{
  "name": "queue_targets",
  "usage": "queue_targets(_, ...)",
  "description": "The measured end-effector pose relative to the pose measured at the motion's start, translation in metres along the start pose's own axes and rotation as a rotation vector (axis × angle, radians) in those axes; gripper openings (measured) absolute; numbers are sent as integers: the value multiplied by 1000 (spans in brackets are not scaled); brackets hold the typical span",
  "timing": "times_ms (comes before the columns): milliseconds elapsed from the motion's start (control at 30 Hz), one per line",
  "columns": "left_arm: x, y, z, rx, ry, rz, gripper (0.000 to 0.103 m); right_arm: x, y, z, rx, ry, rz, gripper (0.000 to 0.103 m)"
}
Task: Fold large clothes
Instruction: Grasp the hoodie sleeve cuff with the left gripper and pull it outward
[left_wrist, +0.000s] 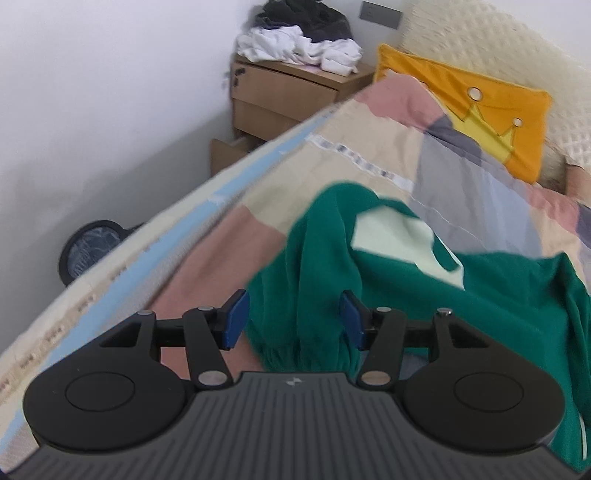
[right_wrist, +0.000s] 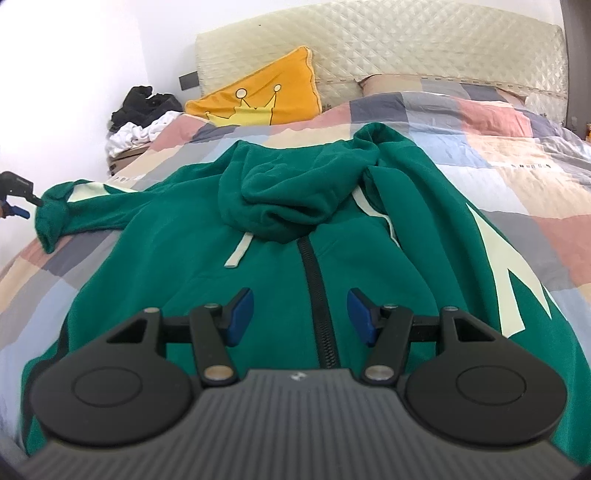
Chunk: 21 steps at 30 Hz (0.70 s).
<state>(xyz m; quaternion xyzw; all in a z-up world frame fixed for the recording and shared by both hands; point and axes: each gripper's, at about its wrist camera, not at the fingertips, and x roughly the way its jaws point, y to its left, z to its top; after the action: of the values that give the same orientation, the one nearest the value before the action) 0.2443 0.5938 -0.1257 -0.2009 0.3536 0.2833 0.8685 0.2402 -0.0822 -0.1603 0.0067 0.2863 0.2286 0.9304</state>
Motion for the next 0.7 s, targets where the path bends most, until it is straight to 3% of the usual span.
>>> queue_targets(133, 7, -6, -18, 23, 47, -99, 60, 0, 3, 0, -12, -4, -3, 59)
queue_targets(233, 7, -19, -27, 81, 31, -90, 63, 3, 6, -1, -30, 2, -10, 59)
queue_targets(333, 4, -40, -34, 226, -5, -114, 72, 6, 6, -3, -36, 13, -15, 59)
queue_targets(500, 20, -62, -49, 313, -3, 38, 73, 5, 3, -3, -19, 14, -13, 59)
queue_targets(600, 21, -73, -57, 369, -65, 81, 73, 5, 3, -3, -22, 9, -13, 59)
queue_targets(700, 31, -83, -67, 448, -91, 178, 72, 5, 5, -4, -29, 13, -10, 59)
